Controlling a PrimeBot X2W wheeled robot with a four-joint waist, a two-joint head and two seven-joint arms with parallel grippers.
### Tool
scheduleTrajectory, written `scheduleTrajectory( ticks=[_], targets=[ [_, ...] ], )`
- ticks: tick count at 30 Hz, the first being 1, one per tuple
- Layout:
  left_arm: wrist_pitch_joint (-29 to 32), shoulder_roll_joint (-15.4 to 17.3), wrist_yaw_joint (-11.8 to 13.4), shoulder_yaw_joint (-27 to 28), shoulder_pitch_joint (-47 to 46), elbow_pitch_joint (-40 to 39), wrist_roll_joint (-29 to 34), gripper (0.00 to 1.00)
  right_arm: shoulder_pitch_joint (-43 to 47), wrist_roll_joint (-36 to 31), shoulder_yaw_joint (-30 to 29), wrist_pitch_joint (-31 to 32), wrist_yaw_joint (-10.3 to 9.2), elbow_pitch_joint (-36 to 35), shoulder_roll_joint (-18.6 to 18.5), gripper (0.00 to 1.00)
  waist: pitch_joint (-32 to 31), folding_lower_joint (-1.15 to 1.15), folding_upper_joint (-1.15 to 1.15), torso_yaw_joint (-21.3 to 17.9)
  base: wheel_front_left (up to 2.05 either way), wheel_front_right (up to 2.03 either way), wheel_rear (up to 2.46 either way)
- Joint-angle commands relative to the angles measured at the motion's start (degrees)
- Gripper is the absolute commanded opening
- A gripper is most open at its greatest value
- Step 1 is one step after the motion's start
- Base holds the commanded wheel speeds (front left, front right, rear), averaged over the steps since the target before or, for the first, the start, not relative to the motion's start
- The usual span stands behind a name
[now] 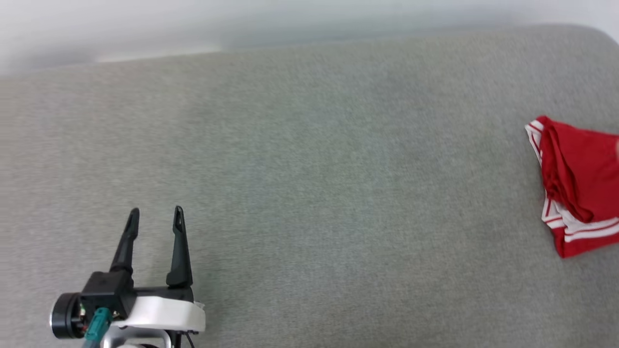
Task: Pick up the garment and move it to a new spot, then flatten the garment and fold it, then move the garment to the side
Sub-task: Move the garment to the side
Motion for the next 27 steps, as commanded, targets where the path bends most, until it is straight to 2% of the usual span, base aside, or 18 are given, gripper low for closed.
scheduleTrajectory(
  ticks=[1,6,12,19,27],
  targets=[
    [-0.11,-0.08,0.45,-0.26,0.84,0.25,-0.3,1.0,1.93,-0.66,0.58,-2.31,-0.04,-0.53,1.52,1.0,-2.67,0.0,0.0,2.31,0.0,0.0,0.0],
    [-0.12,-0.08,1.51,-1.41,2.29,0.61,-0.66,1.0,7.75,-2.79,2.67,-10.13,-0.04,-2.44,7.37,1.0,-5.62,0.0,0.0,4.7,0.0,0.0,0.0],
    [-0.12,-0.07,1.51,-1.97,3.8,1.15,-0.62,1.0,16.06,-3.97,3.67,-13.5,-0.04,-3.05,13.93,1.0,-7.86,0.0,0.0,6.95,0.0,0.0,0.0],
    [-0.12,-0.08,1.81,-2.86,4.52,2.0,-0.57,1.0,24.91,-2.89,3.32,-14.45,-0.04,-2.91,18.57,1.0,-9.24,0.0,0.0,7.81,0.0,0.0,0.0],
    [-0.12,-0.08,1.81,-3.29,5.97,2.75,-0.83,1.0,33.37,-2.53,1.25,-14.43,-0.04,-7.17,21.85,1.0,-10.75,0.0,0.0,7.23,0.0,0.0,0.0]
  ],
)
